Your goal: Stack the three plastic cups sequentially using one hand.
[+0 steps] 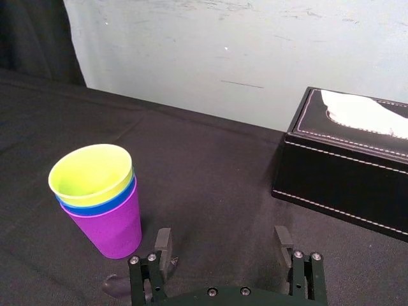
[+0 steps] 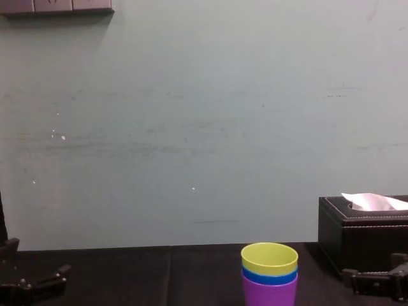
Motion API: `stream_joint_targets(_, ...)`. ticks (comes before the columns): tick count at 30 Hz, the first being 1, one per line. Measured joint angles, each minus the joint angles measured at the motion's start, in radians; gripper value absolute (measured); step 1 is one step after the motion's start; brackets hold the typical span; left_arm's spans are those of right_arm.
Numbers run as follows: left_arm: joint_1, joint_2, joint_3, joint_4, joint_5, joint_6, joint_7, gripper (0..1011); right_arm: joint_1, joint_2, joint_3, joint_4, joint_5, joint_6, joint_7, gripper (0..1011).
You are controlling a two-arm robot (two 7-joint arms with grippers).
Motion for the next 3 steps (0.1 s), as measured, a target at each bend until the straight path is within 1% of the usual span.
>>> stream_joint_targets(3,0.0,0.0,0.0,0.0,0.0,0.0,0.0,1011,0.0,0.0,0.0,0.0,0.0,0.0,0.0,1004)
